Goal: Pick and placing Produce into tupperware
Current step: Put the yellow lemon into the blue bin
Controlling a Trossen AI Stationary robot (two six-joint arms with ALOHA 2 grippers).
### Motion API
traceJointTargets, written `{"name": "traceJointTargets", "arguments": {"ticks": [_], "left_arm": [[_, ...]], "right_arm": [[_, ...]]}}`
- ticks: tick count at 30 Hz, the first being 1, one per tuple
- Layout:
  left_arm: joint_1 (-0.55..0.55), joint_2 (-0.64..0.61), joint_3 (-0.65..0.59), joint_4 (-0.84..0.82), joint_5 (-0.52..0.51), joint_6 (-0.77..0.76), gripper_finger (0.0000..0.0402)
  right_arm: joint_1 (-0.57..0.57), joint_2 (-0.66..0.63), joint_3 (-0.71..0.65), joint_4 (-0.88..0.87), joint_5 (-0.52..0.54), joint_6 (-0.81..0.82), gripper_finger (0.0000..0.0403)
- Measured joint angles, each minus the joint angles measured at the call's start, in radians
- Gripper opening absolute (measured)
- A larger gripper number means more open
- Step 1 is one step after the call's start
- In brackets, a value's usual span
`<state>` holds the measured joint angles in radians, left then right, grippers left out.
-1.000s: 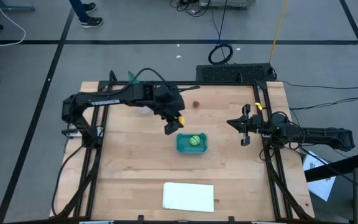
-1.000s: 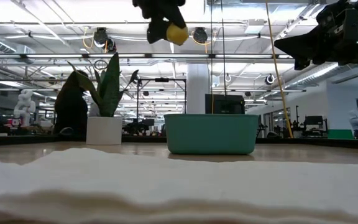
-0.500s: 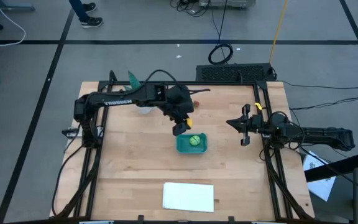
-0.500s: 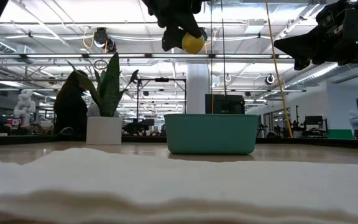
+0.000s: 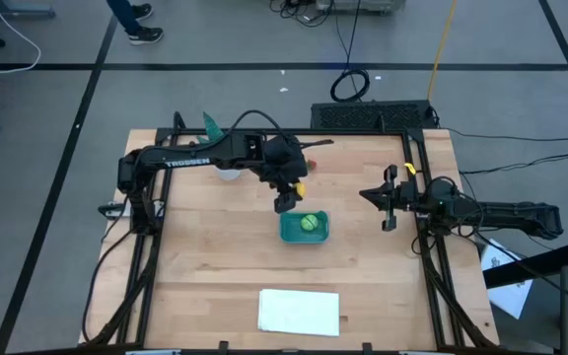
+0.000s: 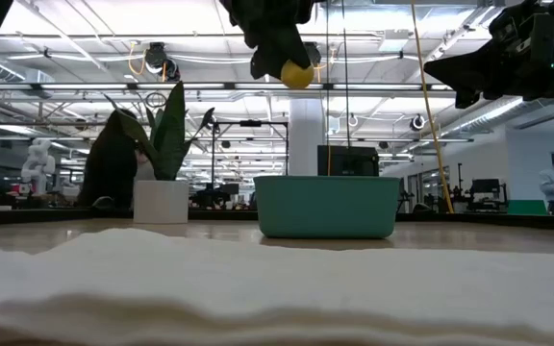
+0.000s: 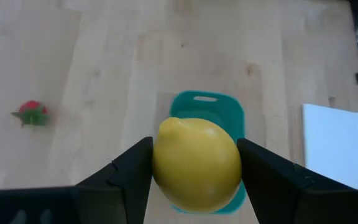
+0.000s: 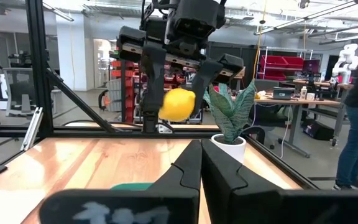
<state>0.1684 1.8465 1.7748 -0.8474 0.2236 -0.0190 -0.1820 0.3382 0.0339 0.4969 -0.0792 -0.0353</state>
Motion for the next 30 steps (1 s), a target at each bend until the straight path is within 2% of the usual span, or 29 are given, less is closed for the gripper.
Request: {"name": "traceJointTargets", "arguments": {"ticks": [13, 30], "left_arm": [[-0.006, 0.000, -0.111, 0.067, -0.008, 0.013, 0.0214], [-0.006, -0.001, -0.304, 0.299, 0.012, -0.011, 0.0214]], "right_arm": [[0.000, 0.000, 0.000, 0.000, 0.000, 0.000, 0.0000], [0.000, 0.000, 0.000, 0.000, 0.000, -0.002, 0.0000]]}}
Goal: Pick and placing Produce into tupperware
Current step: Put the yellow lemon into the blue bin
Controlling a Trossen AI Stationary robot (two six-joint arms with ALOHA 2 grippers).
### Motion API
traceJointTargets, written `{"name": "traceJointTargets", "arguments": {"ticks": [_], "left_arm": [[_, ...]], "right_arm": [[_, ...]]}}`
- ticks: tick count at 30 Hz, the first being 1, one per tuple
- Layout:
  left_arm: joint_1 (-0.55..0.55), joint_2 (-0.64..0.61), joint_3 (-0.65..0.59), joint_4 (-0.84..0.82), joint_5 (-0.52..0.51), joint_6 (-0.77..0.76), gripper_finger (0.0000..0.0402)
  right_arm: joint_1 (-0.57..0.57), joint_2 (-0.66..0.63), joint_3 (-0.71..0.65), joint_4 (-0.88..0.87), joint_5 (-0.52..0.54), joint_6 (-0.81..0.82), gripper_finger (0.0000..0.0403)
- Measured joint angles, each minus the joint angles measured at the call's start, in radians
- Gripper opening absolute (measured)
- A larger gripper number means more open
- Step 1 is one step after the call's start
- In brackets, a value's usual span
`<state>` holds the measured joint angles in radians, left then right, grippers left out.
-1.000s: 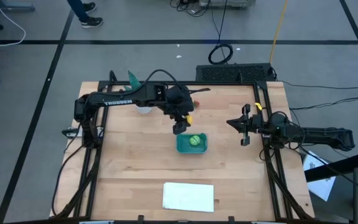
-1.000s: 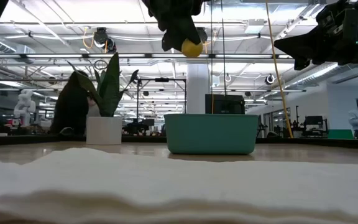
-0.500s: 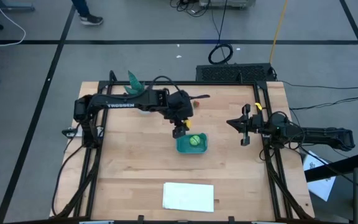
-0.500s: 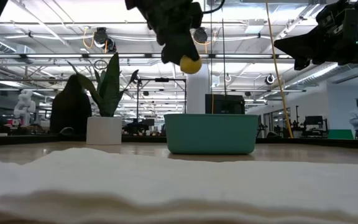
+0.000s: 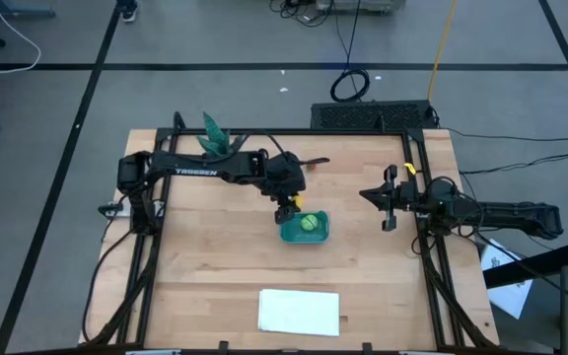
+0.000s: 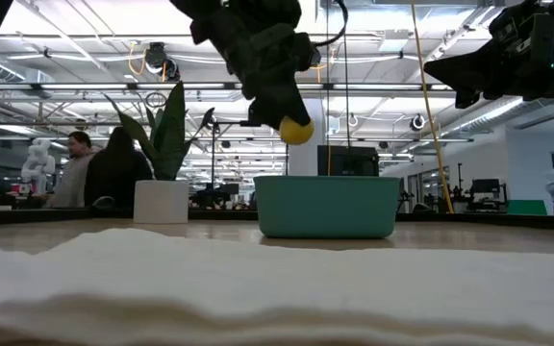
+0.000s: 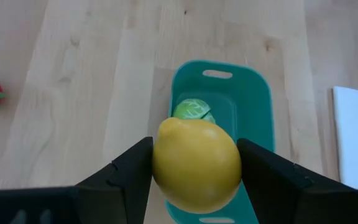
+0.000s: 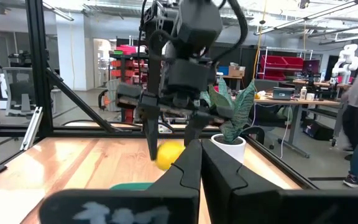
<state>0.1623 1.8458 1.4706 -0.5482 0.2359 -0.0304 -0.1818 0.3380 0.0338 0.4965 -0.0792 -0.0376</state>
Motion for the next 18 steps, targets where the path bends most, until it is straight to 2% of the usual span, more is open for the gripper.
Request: {"name": "traceJointTargets", "arguments": {"ticks": [7, 14, 18], "left_arm": [[-0.001, 0.000, -0.081, 0.078, 0.001, 0.030, 0.0214], [-0.009, 0.000, -0.103, 0.105, 0.002, 0.019, 0.0214], [-0.021, 0.000, -0.103, 0.111, 0.068, -0.010, 0.0214]], "right_arm": [[0.000, 0.000, 0.000, 0.000, 0.000, -0.001, 0.0000], [0.000, 0.000, 0.000, 0.000, 0.000, -0.004, 0.0000], [0.000, 0.000, 0.000, 0.000, 0.000, -0.004, 0.0000]]}}
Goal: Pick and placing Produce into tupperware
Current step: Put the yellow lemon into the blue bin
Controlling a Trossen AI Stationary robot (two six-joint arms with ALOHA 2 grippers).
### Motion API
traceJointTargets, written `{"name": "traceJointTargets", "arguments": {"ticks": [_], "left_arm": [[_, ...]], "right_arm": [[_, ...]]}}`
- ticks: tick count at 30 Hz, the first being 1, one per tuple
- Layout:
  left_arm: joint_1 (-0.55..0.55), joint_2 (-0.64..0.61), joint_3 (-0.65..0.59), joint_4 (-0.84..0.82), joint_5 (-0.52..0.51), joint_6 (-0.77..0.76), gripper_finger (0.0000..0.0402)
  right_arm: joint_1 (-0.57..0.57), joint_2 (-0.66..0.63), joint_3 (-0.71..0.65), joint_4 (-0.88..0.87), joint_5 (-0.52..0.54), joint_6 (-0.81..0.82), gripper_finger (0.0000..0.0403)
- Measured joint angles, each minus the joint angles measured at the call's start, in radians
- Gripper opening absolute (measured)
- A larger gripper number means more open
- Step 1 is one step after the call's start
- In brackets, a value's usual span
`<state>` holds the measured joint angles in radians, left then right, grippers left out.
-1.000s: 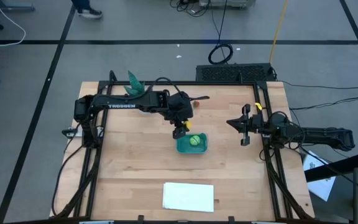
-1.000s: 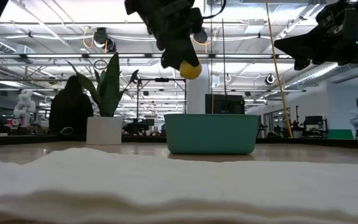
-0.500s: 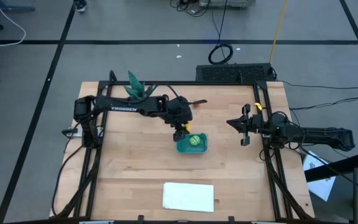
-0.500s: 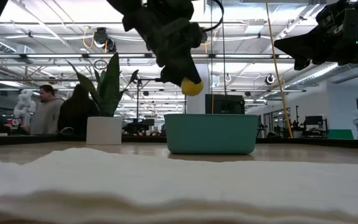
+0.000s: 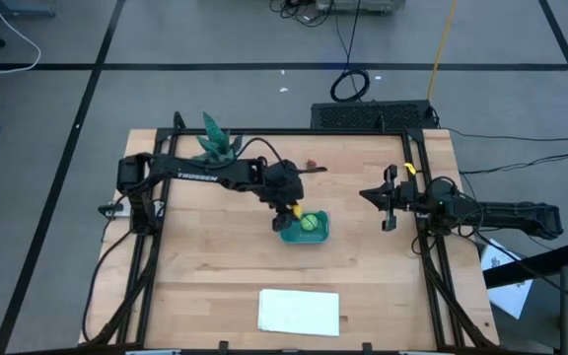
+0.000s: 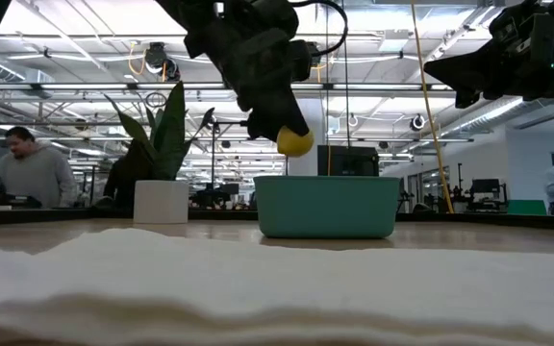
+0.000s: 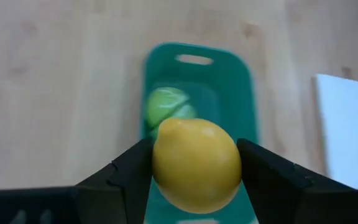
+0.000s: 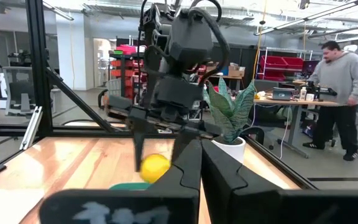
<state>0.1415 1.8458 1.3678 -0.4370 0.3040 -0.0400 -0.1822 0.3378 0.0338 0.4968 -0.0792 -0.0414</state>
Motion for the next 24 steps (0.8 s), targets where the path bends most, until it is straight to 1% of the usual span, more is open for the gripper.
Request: {"name": "traceJointTargets", "arguments": {"ticks": [2, 5, 16, 19, 24], "left_arm": [[-0.003, 0.000, 0.000, -0.001, 0.036, -0.023, 0.0214], [-0.007, 0.000, 0.000, 0.009, 0.056, -0.047, 0.0214], [-0.007, 0.001, 0.000, 0.071, 0.046, -0.095, 0.0214], [-0.015, 0.032, 0.003, 0.132, 0.068, -0.122, 0.0214], [-0.016, 0.077, 0.005, 0.109, 0.068, -0.122, 0.0214]], "right_arm": [[0.000, 0.000, 0.000, 0.000, 0.000, 0.000, 0.0000], [0.000, 0.000, 0.000, 0.000, 0.000, 0.000, 0.0000], [0.000, 0.000, 0.000, 0.001, 0.000, 0.002, 0.0000], [0.000, 0.000, 0.000, 0.001, 0.000, 0.003, 0.0000], [0.000, 0.000, 0.000, 0.001, 0.000, 0.003, 0.0000]]}}
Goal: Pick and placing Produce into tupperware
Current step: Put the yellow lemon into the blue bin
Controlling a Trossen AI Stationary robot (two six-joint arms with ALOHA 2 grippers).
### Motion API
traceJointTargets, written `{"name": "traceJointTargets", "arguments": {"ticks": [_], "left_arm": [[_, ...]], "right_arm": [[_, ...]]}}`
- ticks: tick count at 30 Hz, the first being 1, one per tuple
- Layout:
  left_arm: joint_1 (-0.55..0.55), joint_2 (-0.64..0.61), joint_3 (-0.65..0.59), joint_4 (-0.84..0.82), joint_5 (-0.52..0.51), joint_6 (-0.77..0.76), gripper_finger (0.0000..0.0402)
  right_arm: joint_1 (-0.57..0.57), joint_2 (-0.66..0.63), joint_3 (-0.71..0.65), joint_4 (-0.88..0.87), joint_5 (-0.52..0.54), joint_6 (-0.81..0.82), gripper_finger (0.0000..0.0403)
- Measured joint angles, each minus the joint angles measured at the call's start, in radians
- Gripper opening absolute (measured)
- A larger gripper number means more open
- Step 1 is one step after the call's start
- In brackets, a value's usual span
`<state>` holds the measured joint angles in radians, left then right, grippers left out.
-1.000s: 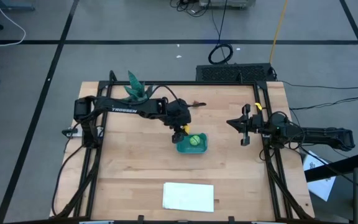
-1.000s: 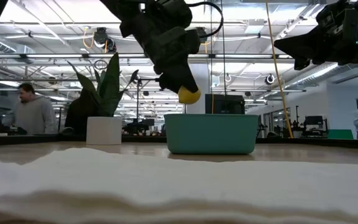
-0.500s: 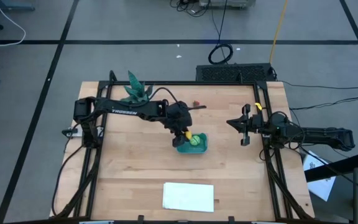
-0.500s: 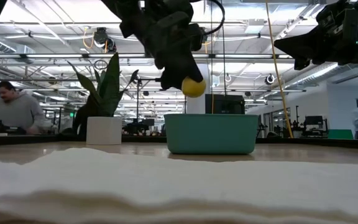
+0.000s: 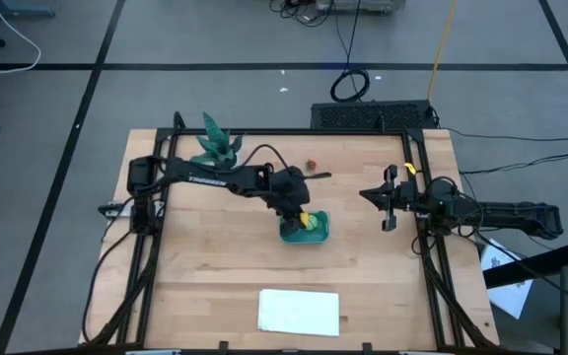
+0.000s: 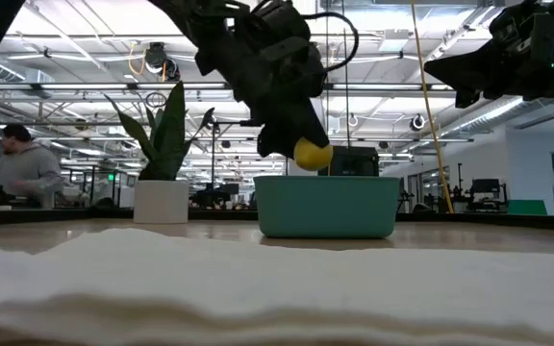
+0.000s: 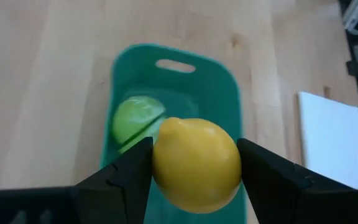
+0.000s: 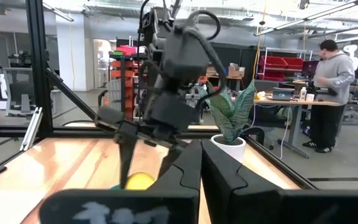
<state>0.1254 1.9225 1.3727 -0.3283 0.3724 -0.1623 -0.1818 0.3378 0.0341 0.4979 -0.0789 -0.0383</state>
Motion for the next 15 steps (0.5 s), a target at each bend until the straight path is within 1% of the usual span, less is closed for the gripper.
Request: {"name": "traceJointTargets", "arguments": {"ticks": [3, 8, 15], "left_arm": [[0.011, 0.003, 0.002, -0.004, -0.007, 0.012, 0.0214], [0.015, 0.028, 0.001, -0.068, -0.011, 0.068, 0.0214], [0.016, 0.072, 0.002, -0.076, -0.025, 0.098, 0.0214]], "right_arm": [[0.000, 0.000, 0.000, -0.002, 0.000, 0.000, 0.0000], [0.000, 0.000, 0.000, -0.001, 0.000, -0.004, 0.0000], [0.000, 0.001, 0.000, -0.007, 0.000, -0.007, 0.0000]]}}
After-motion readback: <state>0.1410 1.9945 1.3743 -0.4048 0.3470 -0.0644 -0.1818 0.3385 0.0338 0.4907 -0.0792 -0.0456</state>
